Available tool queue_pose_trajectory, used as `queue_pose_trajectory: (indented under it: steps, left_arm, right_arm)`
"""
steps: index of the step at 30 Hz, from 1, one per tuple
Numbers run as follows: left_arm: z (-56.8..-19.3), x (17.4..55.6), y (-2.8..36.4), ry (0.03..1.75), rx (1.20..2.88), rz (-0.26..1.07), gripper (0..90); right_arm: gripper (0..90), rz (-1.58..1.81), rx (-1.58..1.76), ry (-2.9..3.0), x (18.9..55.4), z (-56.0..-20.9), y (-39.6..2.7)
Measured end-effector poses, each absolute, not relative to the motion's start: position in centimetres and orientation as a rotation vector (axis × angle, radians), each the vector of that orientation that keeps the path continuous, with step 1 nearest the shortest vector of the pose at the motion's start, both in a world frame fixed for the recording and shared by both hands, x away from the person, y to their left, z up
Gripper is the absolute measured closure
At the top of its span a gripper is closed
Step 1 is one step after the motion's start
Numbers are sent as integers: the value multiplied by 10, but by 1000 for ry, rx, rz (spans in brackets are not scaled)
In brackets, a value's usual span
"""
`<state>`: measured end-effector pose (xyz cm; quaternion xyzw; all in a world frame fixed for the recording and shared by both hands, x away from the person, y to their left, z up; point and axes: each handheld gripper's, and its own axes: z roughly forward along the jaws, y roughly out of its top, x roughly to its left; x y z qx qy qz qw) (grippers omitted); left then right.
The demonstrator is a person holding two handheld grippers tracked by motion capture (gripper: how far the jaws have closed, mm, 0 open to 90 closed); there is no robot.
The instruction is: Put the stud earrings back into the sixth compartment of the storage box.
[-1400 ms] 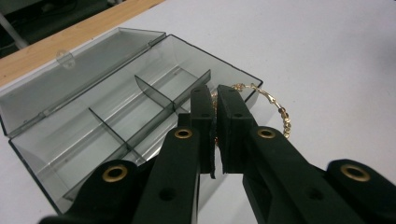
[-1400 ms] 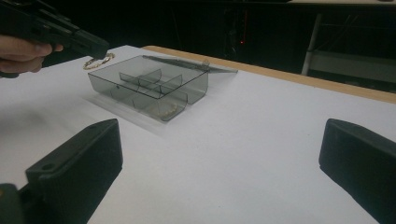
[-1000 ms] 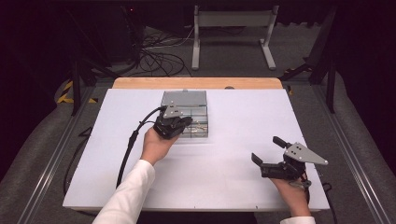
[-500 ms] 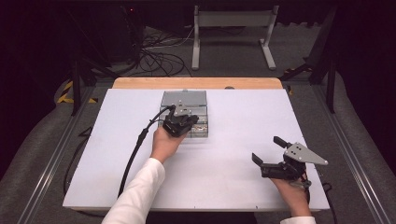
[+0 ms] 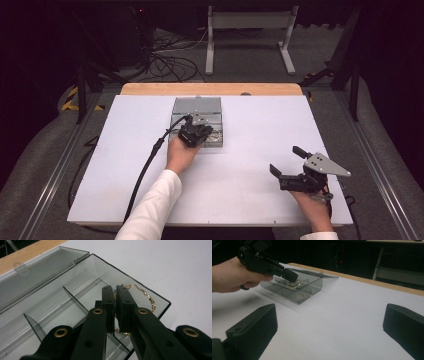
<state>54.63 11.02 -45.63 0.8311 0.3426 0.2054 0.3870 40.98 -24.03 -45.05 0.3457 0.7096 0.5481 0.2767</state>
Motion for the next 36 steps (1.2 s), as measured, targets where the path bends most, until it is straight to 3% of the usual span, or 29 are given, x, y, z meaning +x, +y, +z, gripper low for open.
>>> queue_pose_trajectory:
  steps: [7,8,10,17,27,36]
  left_arm:
    - [-461,548,109,907,2111,515,849]
    - [-460,549,109,914,2109,517,823]
    - [-459,549,111,932,2091,510,679]
    - [-450,546,119,938,2056,521,420]
    - [-438,534,132,904,1997,543,218]
    - [-426,520,154,854,1925,539,157]
  right_arm:
    - [1,1472,933,1911,410,-451,-240]
    - [1,1471,933,1912,410,-451,-240]
    - [1,1473,930,1911,410,-451,-239]
    - [1,1470,921,1915,410,-451,-238]
    - [1,1490,930,1920,411,-453,-238]
    - [0,1497,941,1901,411,-452,-239]
